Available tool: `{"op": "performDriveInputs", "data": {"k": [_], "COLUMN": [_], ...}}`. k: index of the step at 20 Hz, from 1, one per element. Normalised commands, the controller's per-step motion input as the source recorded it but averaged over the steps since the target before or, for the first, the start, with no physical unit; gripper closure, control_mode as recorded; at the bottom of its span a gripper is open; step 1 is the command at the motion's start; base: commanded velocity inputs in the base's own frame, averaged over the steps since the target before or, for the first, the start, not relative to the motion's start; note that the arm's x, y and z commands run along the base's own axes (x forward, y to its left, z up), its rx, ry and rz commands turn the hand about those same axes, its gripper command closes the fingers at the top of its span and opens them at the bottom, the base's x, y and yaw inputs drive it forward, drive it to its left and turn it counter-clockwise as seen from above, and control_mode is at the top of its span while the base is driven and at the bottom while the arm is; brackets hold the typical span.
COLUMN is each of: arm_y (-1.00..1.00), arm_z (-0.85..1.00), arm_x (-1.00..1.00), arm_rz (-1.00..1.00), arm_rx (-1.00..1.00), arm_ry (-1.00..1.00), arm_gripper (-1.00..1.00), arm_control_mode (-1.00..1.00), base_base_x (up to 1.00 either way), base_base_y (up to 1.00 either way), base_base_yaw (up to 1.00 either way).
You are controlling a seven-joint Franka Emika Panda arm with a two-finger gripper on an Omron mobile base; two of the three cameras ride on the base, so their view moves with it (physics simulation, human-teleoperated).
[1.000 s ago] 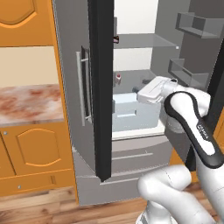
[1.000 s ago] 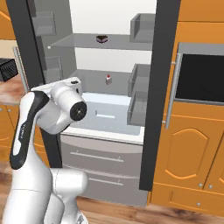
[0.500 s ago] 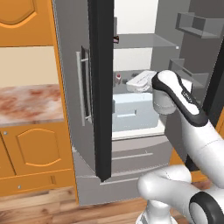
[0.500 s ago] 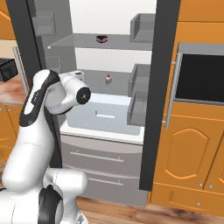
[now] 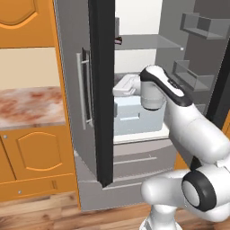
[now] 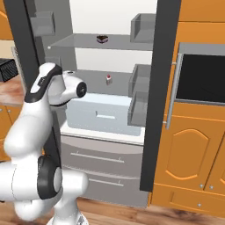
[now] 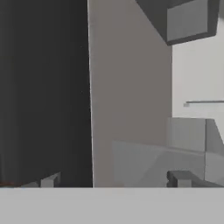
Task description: Take the cakes from the fridge and place them on the empty tray on the dining counter.
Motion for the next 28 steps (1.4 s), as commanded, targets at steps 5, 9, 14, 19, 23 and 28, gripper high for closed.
{"op": "performDriveInputs", "data": {"k": [5, 9, 14, 19, 23, 28], "arm_y": [1.0, 1.0, 1.0, 0.21, -0.7, -0.6], "arm_z": [-0.41, -0.64, -0.72, 0.18, 0.53, 0.64], "arm_x": [0.0, -0.03, -0.14, -0.75, -0.64, -0.38], "arm_rz": [0.21, 0.27, 0.25, -0.02, -0.13, -0.27], "arm_rx": [-0.08, -0.14, -0.18, -0.12, -0.1, -0.03], "arm_ry": [0.0, -0.02, -0.09, -0.3, -0.12, 0.11], "arm_gripper": [-1.0, -1.0, -1.0, -1.0, -1.0, -1.0], "arm_control_mode": [-1.0, -1.0, -1.0, -1.0, -1.0, -1.0], "base_base_x": [0.0, 0.0, 0.0, 0.0, 0.0, 0.0], "base_base_y": [0.0, 0.0, 0.0, 0.0, 0.0, 0.0], "base_base_yaw": [0.0, 0.0, 0.0, 0.0, 0.0, 0.0]}}
